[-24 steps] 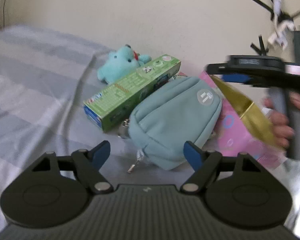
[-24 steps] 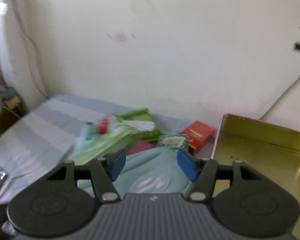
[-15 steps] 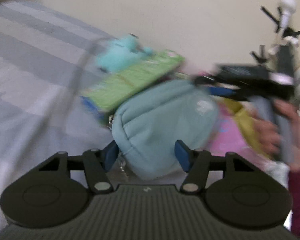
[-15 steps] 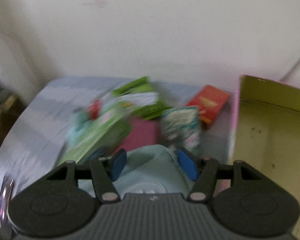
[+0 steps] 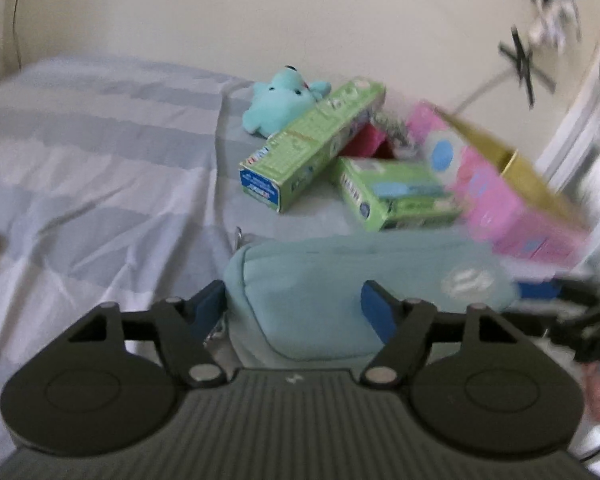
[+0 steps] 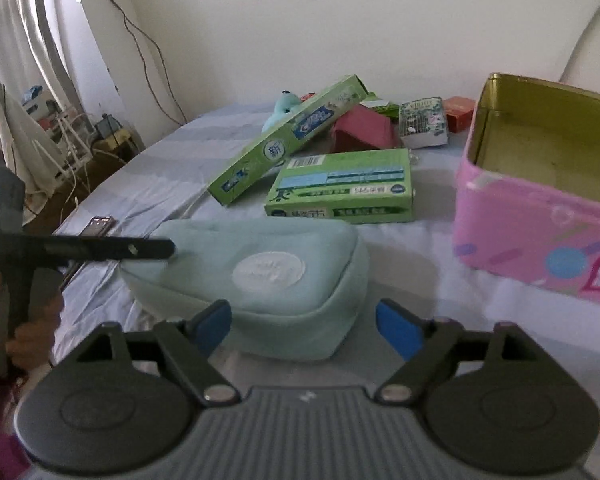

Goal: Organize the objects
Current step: 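Grasp the light-blue pouch with the left gripper and lift it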

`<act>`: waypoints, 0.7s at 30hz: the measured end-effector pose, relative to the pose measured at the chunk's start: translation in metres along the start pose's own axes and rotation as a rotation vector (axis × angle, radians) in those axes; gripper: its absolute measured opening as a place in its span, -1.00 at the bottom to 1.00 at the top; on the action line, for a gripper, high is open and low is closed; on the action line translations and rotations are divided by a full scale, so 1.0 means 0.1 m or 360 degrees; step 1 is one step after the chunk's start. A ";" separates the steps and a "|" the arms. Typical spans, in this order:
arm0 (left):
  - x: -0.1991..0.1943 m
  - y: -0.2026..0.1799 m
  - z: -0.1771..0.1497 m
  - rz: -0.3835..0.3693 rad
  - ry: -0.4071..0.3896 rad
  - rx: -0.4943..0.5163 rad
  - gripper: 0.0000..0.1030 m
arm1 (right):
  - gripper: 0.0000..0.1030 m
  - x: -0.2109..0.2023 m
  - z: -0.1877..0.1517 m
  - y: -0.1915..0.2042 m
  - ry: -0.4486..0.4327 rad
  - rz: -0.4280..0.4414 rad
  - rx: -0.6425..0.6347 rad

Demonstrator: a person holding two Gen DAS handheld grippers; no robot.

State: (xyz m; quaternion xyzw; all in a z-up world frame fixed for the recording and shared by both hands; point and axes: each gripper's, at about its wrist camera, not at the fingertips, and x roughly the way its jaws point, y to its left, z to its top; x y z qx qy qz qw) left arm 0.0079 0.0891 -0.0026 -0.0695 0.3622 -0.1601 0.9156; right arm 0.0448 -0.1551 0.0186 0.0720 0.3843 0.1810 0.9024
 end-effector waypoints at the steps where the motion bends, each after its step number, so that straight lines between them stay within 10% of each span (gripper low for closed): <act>1: 0.12 -0.08 0.07 0.0056 -0.0010 0.0000 0.42 | 0.57 0.13 -0.02 0.02 -0.0011 0.0034 0.0025; 12: 0.03 -1.03 0.64 -0.0193 -0.0240 0.0162 0.34 | 0.19 -0.84 -0.04 -0.31 -0.0636 -0.0305 0.0000; 21: 1.15 -2.32 1.02 -0.0304 -0.0277 0.0466 0.35 | 0.23 -1.23 -0.02 -1.49 -0.0820 -0.0772 0.0373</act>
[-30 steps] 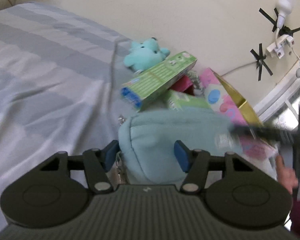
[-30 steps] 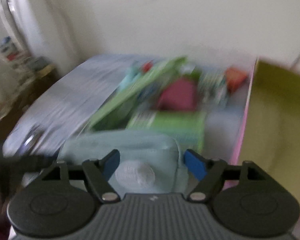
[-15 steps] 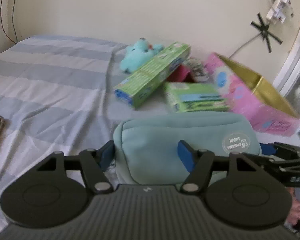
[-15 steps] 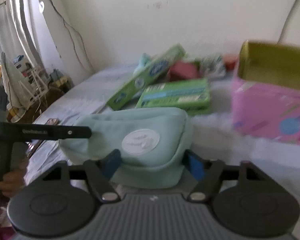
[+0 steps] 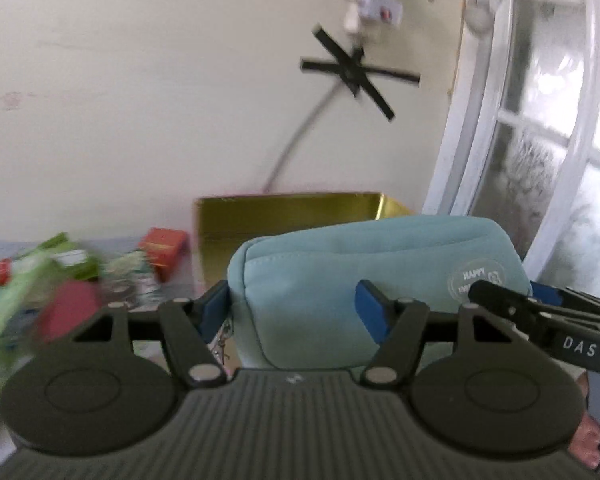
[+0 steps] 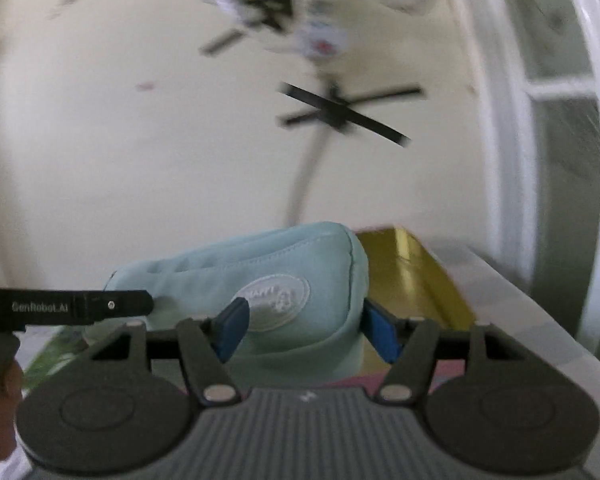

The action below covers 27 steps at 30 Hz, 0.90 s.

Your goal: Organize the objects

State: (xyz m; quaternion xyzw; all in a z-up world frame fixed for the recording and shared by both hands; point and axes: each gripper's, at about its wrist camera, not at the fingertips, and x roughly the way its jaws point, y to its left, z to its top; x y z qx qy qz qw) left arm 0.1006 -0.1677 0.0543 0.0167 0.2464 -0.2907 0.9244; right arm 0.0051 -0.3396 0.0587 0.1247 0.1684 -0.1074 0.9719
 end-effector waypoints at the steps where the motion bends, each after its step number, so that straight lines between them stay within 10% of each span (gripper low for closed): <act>1: 0.10 -0.02 0.00 0.0008 0.0032 -0.0011 0.36 | 0.30 0.08 -0.01 -0.09 0.0010 -0.0020 0.0035; 5: 0.33 -0.13 -0.03 0.0050 0.0098 -0.0011 0.38 | 0.68 0.15 -0.01 -0.26 -0.0039 -0.0086 0.0079; 17: -0.52 0.04 -0.29 0.0110 0.0100 0.0066 0.38 | 0.34 -0.42 -0.28 0.20 -0.0239 0.0128 0.0177; 27: -1.06 1.40 -0.87 0.0436 0.0204 -0.0389 0.34 | 0.22 0.01 -0.84 1.44 0.0321 0.0600 -0.0220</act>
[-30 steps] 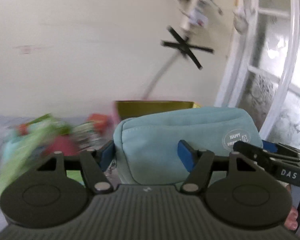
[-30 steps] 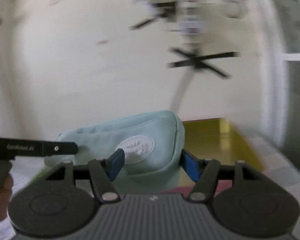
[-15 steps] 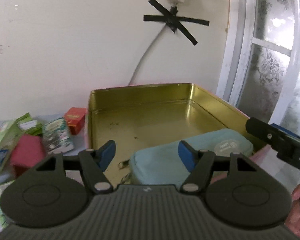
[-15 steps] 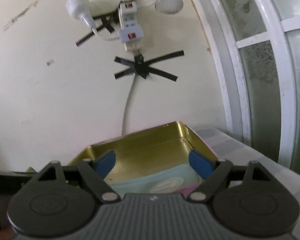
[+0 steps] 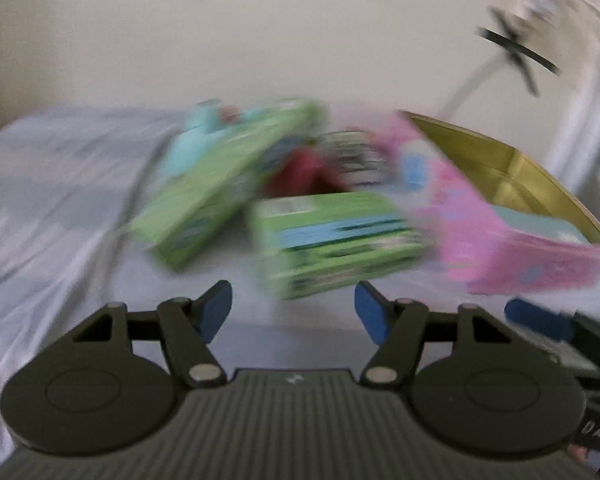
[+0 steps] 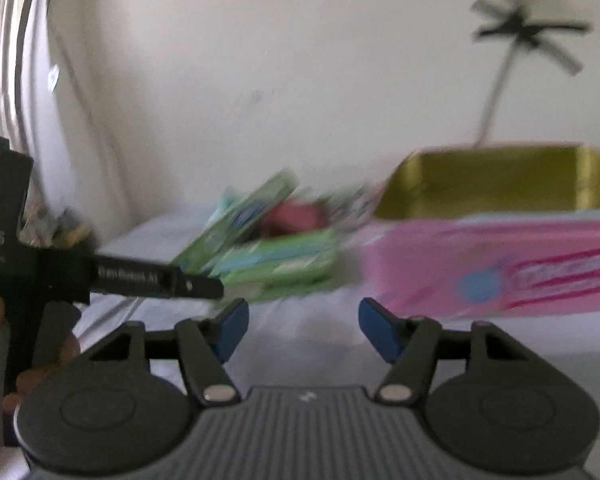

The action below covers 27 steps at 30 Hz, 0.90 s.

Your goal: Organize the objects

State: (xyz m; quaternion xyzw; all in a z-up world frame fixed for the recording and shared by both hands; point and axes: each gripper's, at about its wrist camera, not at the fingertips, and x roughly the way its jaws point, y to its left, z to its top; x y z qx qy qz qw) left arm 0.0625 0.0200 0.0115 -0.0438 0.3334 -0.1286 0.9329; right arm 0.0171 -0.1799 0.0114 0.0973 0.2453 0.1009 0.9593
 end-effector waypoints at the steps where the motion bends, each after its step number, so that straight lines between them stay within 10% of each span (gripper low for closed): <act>1: -0.01 0.12 -0.01 0.0001 0.0002 -0.0041 0.34 | 0.22 0.11 0.01 0.07 0.0043 0.0008 -0.0024; 13: -0.02 0.93 0.18 0.0085 -0.0130 -0.0283 0.32 | 0.24 1.08 0.73 0.59 0.0108 -0.0021 -0.0159; 20: 0.20 1.15 0.22 -0.0118 0.0001 -0.0552 0.34 | 0.30 1.91 1.54 0.46 0.0121 -0.0151 -0.0041; 27: 0.26 1.25 0.30 -0.0250 0.0013 -0.0694 0.28 | -0.15 2.02 1.44 0.38 0.0440 0.0085 0.0179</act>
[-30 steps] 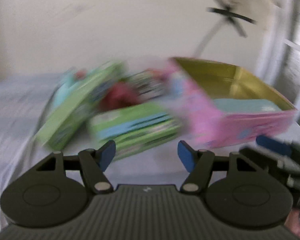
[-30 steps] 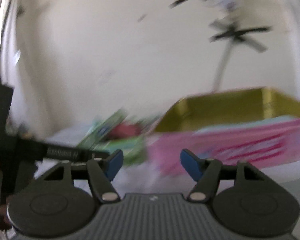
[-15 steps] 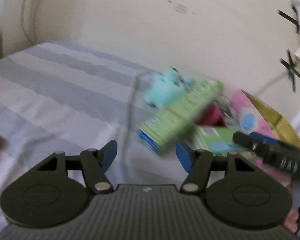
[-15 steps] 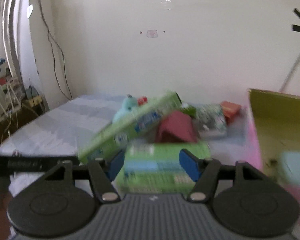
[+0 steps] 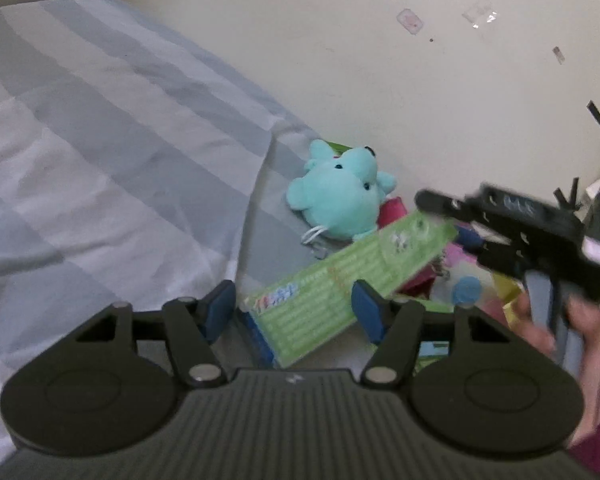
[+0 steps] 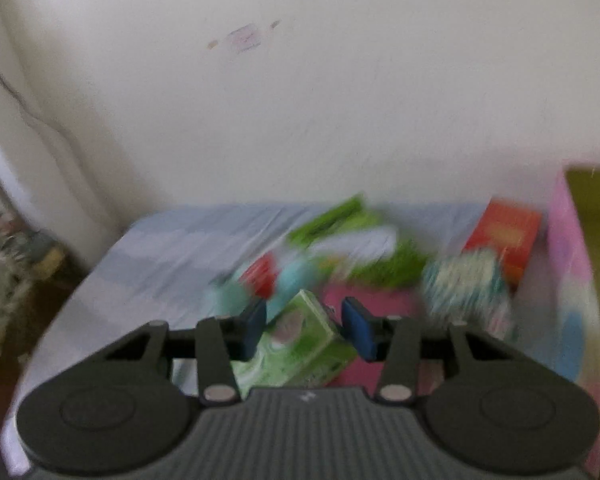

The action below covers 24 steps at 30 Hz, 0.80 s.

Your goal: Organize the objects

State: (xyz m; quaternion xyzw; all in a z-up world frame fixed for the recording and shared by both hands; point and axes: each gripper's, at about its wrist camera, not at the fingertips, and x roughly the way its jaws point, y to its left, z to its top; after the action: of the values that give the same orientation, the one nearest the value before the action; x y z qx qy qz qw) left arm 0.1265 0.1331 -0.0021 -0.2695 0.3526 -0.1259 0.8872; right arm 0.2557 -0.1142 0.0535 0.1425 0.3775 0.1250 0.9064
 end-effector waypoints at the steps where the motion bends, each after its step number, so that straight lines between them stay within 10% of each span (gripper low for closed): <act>1: -0.04 0.00 -0.01 -0.0004 0.0007 0.0020 0.28 | -0.08 -0.13 -0.13 0.07 -0.0033 -0.0045 -0.0063; 13: -0.43 -0.47 -0.54 -0.0057 0.0080 0.0467 0.27 | 0.25 -1.41 -1.96 -0.17 -0.0064 0.0002 -0.0097; 24: -0.48 -0.41 -0.65 -0.0016 0.0199 0.0461 0.36 | 0.55 -1.51 -2.24 -0.12 -0.0108 -0.0192 -0.0463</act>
State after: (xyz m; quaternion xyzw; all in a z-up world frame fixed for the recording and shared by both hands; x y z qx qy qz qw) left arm 0.0455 0.0941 0.0087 -0.1322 0.3838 -0.1965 0.8925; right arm -0.0074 -0.1393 -0.0034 -0.0090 0.3325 0.1186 0.9356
